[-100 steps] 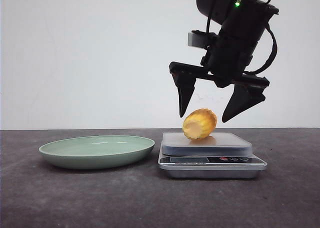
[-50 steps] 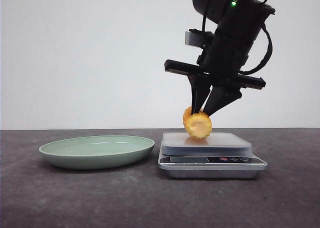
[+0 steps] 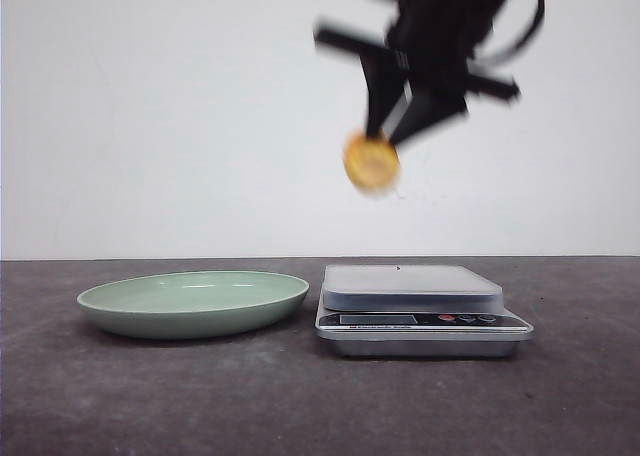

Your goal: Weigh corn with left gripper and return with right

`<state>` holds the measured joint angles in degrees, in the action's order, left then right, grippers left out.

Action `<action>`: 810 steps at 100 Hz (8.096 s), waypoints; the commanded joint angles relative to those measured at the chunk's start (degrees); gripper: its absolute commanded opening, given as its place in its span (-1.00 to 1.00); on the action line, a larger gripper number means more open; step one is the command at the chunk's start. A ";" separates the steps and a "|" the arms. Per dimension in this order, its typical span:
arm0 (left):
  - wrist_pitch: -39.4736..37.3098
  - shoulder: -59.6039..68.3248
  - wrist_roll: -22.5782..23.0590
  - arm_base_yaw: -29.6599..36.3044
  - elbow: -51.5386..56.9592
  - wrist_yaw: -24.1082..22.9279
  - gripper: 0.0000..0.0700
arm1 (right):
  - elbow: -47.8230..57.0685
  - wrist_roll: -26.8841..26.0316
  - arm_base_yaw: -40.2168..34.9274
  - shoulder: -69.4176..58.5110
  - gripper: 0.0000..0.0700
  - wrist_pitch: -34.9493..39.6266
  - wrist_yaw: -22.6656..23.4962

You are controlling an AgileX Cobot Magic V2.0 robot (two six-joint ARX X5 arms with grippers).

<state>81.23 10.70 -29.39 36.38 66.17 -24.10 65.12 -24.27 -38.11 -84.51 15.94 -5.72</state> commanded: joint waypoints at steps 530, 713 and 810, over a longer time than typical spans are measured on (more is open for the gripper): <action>-76.46 -10.51 21.42 -34.49 -64.43 23.08 -0.95 | 13.09 11.21 -3.32 59.93 -0.97 49.66 -13.84; -70.49 -10.51 23.34 -34.60 -65.37 23.65 -0.95 | -24.22 23.80 26.53 74.07 -0.97 10.08 1.86; -70.49 -10.51 23.34 -34.60 -65.37 23.63 -0.95 | -64.39 23.23 37.92 84.28 -0.97 -6.95 8.09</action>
<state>10.55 0.25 -6.76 1.89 1.80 -0.67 0.84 -1.30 -0.30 -0.34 9.65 2.55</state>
